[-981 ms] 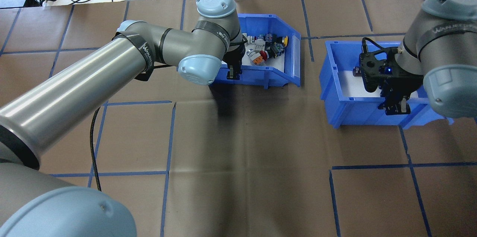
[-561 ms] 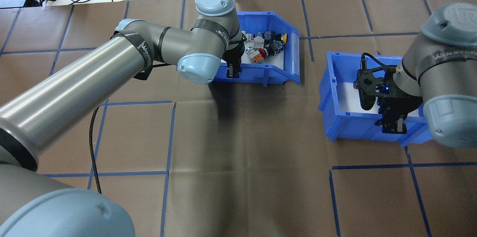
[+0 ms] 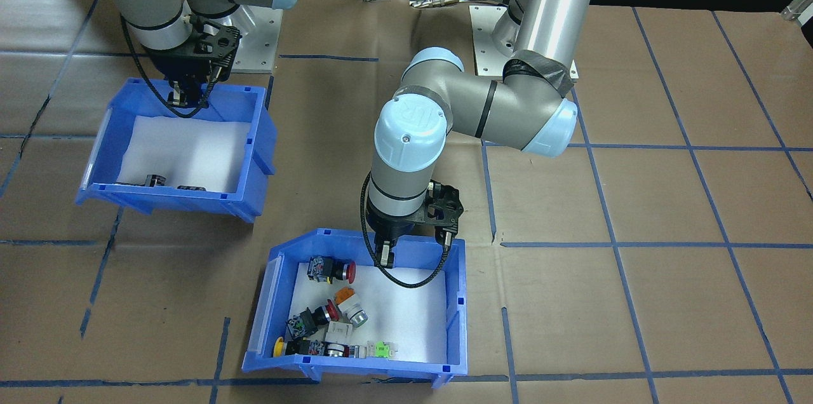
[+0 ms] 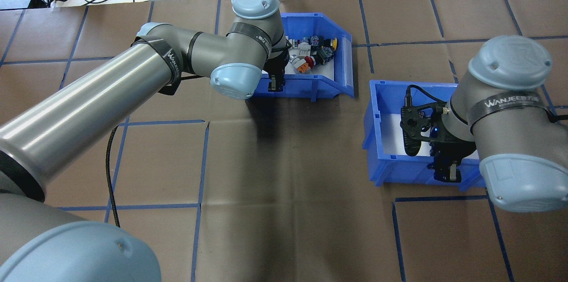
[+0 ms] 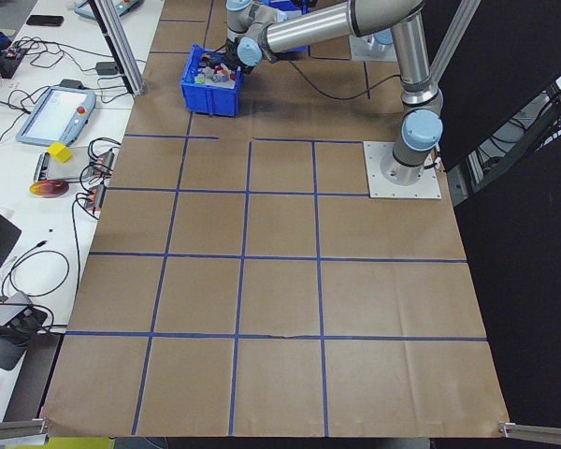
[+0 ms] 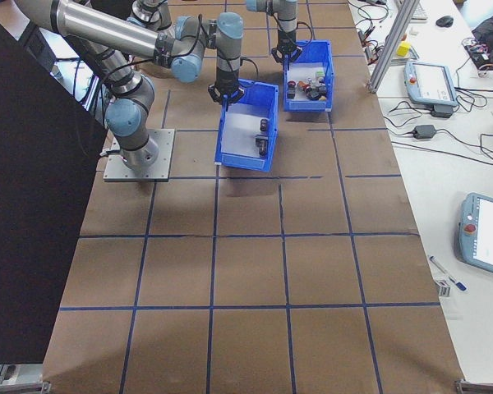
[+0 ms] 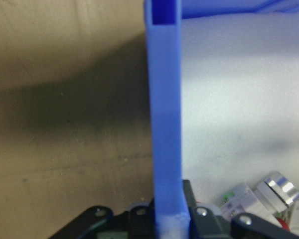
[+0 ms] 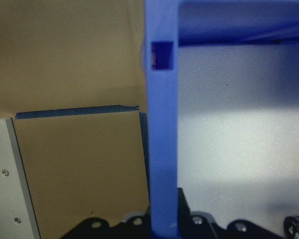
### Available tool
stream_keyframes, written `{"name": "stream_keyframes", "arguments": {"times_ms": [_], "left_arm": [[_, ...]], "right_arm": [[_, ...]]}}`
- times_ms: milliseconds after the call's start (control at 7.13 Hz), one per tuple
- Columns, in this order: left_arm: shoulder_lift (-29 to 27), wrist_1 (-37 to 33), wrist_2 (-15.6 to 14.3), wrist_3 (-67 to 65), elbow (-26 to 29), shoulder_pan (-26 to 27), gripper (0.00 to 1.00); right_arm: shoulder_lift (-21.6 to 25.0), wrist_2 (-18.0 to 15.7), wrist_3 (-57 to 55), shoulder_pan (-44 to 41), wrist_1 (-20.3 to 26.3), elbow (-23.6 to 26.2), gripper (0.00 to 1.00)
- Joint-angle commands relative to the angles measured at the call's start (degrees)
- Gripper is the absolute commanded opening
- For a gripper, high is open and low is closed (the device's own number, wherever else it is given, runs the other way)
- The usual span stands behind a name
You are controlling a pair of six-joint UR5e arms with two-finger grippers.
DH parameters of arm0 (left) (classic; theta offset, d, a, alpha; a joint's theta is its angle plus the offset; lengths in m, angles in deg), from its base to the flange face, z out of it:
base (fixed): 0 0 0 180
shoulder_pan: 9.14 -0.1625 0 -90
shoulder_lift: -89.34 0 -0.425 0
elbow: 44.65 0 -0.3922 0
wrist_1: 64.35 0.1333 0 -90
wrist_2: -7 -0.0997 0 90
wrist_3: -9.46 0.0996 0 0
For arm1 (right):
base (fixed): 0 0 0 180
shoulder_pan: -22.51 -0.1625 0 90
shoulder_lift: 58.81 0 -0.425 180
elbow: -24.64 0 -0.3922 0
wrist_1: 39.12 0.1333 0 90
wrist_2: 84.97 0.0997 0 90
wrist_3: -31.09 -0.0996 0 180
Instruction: Place button box in front
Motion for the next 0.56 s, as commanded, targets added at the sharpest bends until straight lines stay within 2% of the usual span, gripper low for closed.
{"name": "stream_keyframes", "arguments": {"times_ms": [0,140,280,421], "left_arm": [[0.4,0.4,-2.9,0.3,0.4,-0.3,0.99],[1.0,-0.5,-3.0,0.4,2.8,-0.4,0.99],[2.1,-5.6,-2.9,1.2,6.3,-0.6,0.99],[3.5,-11.8,-3.2,7.7,9.4,-1.3,0.99]], "right_arm": [[0.0,0.0,-4.3,-4.0,-0.1,0.1,0.08],[0.0,0.0,-6.1,-5.4,-0.1,0.1,0.08],[-0.2,0.0,-9.1,-8.2,-0.3,0.1,0.08],[-0.4,0.0,-12.9,-12.0,-1.3,0.1,0.08]]}}
